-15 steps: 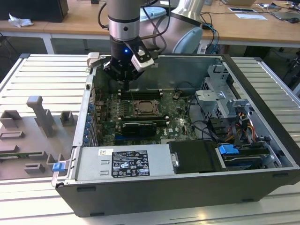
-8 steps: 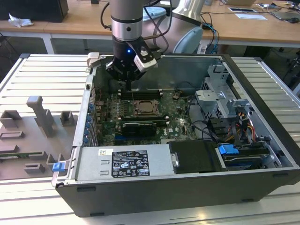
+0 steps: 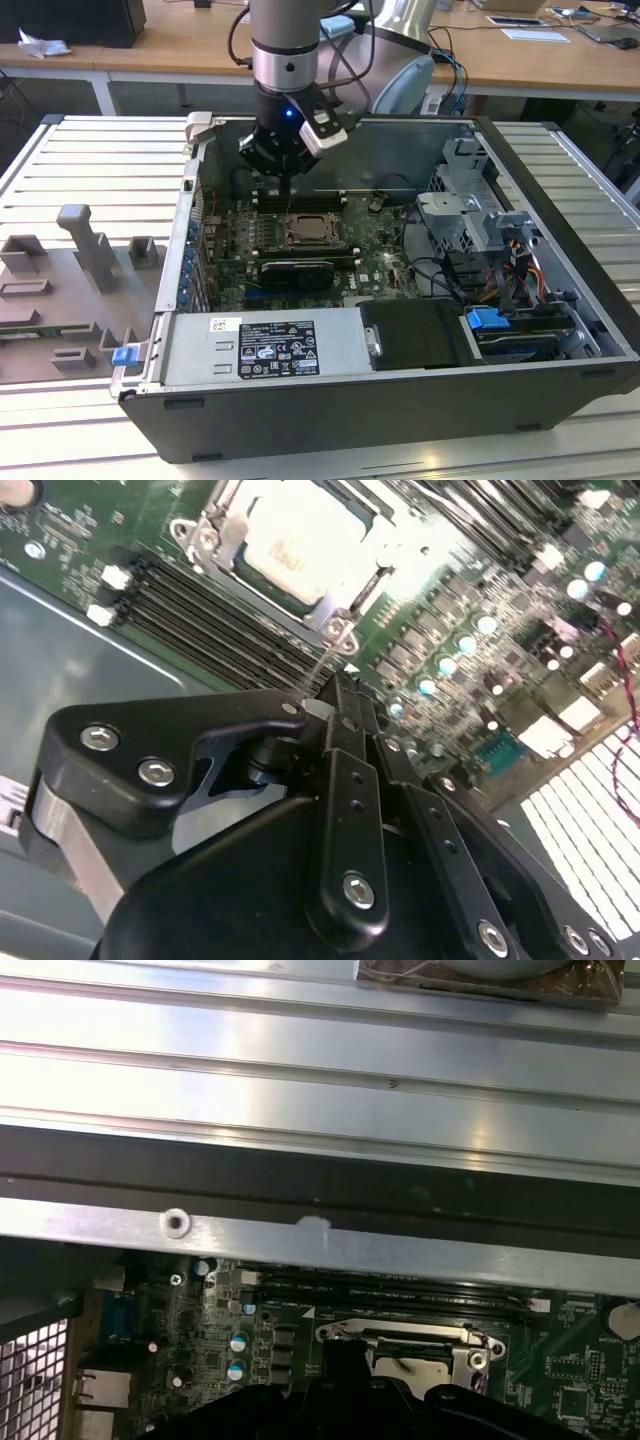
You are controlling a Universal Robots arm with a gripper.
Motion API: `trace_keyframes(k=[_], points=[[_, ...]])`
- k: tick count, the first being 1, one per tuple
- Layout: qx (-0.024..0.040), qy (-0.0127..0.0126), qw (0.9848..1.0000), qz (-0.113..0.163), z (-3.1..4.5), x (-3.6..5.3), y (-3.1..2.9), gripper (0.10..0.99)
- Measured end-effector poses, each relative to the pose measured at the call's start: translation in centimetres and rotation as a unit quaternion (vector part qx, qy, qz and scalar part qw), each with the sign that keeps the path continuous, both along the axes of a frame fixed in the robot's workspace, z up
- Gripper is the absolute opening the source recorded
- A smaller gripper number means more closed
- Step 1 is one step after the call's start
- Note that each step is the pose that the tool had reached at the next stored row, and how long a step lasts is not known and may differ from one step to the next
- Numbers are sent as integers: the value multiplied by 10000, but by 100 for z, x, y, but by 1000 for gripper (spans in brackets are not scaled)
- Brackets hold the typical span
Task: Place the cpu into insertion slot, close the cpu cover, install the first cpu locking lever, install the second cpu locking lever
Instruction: 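Install the first cpu locking lever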
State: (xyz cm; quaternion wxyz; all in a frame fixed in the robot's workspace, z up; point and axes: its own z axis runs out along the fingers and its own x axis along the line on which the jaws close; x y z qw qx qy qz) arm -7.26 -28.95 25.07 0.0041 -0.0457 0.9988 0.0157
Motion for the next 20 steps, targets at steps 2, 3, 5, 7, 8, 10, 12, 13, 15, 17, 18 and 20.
trace_keyframes(k=[2,3,5,7,8,10,12,13,15,17,18,20], points=[[-1,1,10000,-1,-12,40,0,106],[-1,1,10000,-1,-16,58,0,106],[38,-1,10000,-1,-21,93,-1,106],[161,-1,9999,-4,-27,120,0,106],[194,-2,9998,-6,-32,130,0,106],[204,-2,9998,-12,-59,148,0,106],[204,-2,9998,-29,-105,173,0,106],[204,-3,9998,-30,-120,178,0,106],[205,-2,9998,-31,-142,185,0,106],[205,-2,9998,-31,-157,188,0,106],[205,-2,9998,-30,-162,189,0,106],[205,-2,9998,-31,-169,190,0,106]])
